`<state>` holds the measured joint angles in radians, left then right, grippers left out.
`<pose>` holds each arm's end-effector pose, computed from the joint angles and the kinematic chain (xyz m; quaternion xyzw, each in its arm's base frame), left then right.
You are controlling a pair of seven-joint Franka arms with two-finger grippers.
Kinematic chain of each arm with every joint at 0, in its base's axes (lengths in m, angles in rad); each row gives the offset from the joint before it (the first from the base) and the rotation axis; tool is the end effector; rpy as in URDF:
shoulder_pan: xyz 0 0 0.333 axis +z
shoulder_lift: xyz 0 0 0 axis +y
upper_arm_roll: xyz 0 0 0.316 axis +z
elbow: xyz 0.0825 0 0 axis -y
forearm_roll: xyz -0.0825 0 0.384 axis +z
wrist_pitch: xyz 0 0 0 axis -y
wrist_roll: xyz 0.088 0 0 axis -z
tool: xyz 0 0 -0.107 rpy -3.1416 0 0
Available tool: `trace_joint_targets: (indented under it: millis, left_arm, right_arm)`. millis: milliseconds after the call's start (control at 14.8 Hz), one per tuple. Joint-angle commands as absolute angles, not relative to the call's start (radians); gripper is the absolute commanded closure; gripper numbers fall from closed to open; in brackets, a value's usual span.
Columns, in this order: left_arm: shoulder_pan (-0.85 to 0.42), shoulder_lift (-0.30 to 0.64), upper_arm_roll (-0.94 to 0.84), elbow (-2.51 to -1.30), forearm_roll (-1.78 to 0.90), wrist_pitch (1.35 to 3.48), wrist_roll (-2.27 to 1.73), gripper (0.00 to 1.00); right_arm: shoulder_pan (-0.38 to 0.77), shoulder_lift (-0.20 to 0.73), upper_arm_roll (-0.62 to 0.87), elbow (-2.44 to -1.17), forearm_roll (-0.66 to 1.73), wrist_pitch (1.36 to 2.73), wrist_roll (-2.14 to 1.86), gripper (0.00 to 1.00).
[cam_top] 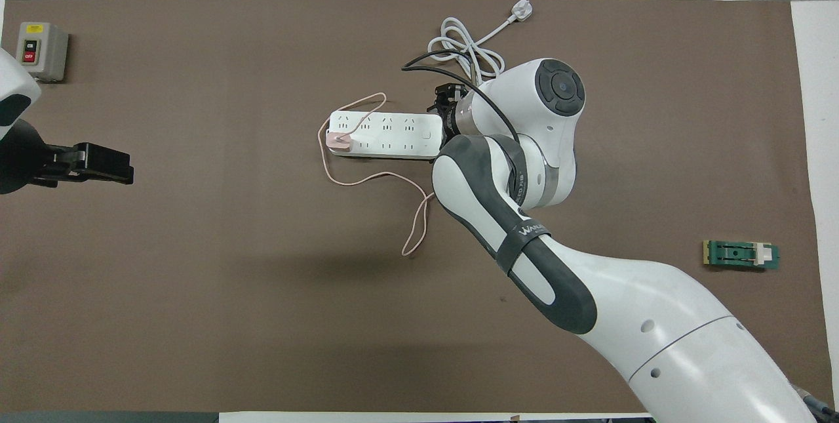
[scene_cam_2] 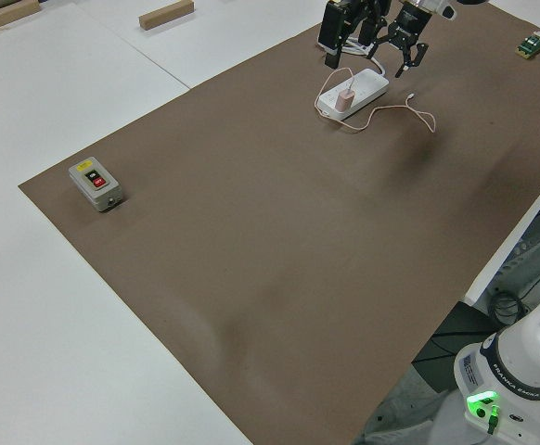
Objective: Unplug charger and place it aside
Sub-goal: 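Reach the left gripper to the pink charger plugged into the strip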
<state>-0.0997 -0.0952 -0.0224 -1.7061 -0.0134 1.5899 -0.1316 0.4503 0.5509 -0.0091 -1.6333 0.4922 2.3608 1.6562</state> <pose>0.5207 -0.0659 0.6136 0.9999 0.0050 -0.0111 0.0043 0.6332 0.3067 0.3168 -0.7044 0.6802 0.1166 0.1660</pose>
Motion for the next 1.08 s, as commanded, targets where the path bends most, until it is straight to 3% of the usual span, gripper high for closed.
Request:
trace_joint_targets:
  millis: [0, 135, 472, 607, 1012]
  left_arm:
    - [-0.145, -0.124, -0.018, -1.762, -0.023, 1.630, -0.416, 0.00]
    - [-0.196, -0.141, -0.018, -1.808, -0.023, 1.710, -0.640, 0.00]
    - [-0.301, -0.080, -0.017, -1.825, -0.023, 1.831, -1.225, 0.00]
    - [-0.340, -0.007, -0.017, -1.807, -0.012, 1.870, -1.435, 0.00]
    - [-0.390, 0.320, -0.015, -1.560, -0.014, 1.907, -1.856, 0.00]
  right_arm:
    - [0.449, 0.581, -0.008, -1.611, 0.511, 2.372, 1.660, 0.00]
    - [0.449, 0.583, -0.006, -1.611, 0.515, 2.370, 1.632, 0.00]
    - [0.471, 0.626, -0.002, -1.611, 0.511, 2.393, 1.609, 0.00]
    - [0.471, 0.637, -0.002, -1.611, 0.512, 2.416, 1.608, 0.00]
    - [0.471, 0.643, 0.000, -1.577, 0.502, 2.401, 1.608, 0.00]
